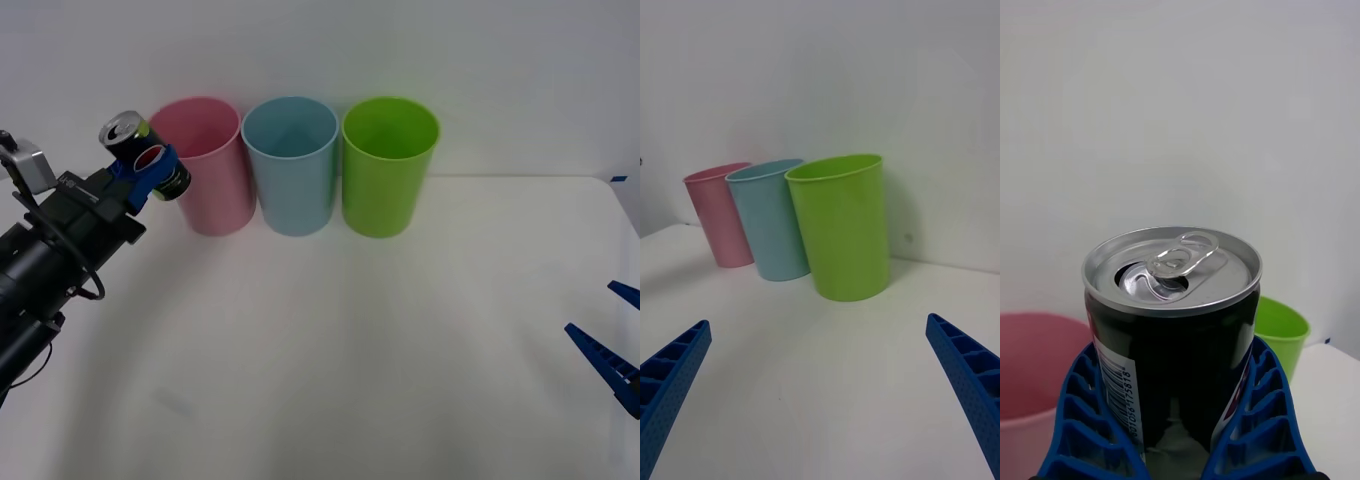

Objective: Grasp the object on the table and drop it into the matching bin: aluminum can to the light blue bin, PET bottle to the pink bin.

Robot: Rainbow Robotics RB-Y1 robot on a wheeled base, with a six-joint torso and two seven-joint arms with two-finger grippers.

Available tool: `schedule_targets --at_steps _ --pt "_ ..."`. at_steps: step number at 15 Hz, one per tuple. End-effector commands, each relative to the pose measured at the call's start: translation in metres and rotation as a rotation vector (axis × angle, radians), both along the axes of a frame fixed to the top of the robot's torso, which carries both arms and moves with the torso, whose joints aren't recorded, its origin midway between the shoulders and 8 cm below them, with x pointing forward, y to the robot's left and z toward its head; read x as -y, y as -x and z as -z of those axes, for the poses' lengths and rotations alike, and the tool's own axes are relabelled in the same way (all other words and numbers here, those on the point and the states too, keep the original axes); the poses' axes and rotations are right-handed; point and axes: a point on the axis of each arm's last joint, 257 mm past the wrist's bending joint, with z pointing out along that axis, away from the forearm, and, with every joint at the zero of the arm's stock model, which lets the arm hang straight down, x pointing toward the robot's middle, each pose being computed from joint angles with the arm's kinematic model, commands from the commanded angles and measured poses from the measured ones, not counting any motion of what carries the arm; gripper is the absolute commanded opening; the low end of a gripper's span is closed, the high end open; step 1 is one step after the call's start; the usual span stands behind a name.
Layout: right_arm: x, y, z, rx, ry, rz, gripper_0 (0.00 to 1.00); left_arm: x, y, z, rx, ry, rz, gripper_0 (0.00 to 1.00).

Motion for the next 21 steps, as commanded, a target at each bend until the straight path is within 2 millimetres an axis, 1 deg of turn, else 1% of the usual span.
schedule_targets --at_steps 1,4,5,9,13,21 --pt "0.0 0.0 0.0 0.0 0.0 0.0 1.0 0.009 -0.015 -0.018 0.024 0.004 -0.02 0.0" --pt "0.0 0.0 0.0 0.0 0.0 0.0 1.0 0.021 -0.031 -0.033 0.039 0.009 -0.049 0.0" --pt "0.0 0.0 0.0 0.0 0.0 0.0 1.0 0.027 -0.036 -0.035 0.039 0.003 -0.049 0.0" --pt "0.0 0.0 0.0 0.0 0.0 0.0 1.0 0.042 -0.061 -0.039 0.033 -0.024 -0.052 0.0" --pt "0.0 0.0 0.0 0.0 0.0 0.0 1.0 0.053 -0.095 -0.043 0.027 -0.06 -0.07 0.0" --pt "0.0 0.0 0.0 0.0 0.0 0.0 1.0 0.084 -0.154 -0.05 0.013 -0.148 -0.095 0.0"
